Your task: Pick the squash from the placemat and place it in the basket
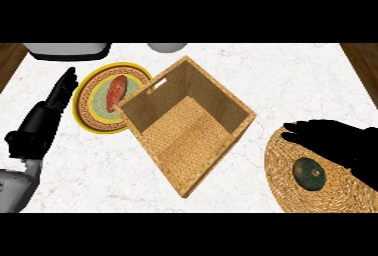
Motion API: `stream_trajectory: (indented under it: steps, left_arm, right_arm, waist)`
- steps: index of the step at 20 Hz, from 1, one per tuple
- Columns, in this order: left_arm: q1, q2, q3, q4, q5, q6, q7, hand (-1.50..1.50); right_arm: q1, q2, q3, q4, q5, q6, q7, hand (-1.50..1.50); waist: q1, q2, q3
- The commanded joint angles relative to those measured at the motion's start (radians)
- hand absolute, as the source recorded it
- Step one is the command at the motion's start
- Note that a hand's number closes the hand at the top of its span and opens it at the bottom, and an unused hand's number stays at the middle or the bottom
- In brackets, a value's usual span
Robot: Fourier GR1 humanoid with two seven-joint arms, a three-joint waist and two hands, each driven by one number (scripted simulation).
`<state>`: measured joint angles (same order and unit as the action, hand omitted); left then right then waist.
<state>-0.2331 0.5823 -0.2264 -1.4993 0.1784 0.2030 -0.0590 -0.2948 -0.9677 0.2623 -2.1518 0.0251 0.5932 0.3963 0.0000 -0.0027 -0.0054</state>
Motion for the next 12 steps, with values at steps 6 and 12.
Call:
stream_trajectory:
  steps: [6,12]
  left_arm:
    - [-0.045,-0.013,0.070,0.090,0.007,-0.087,-0.036,0.00]
    - [-0.003,-0.093,0.040,0.003,-0.087,-0.026,0.015,0.00]
  right_arm:
    - [-0.128,-0.080,-0.059,0.148,-0.131,0.305,0.052,-1.50]
    - [-0.104,0.048,-0.002,0.154,0.026,0.341,0.056,-1.50]
  waist:
    - [0.004,0.005,0.005]
    - [0.005,0.003,0.005]
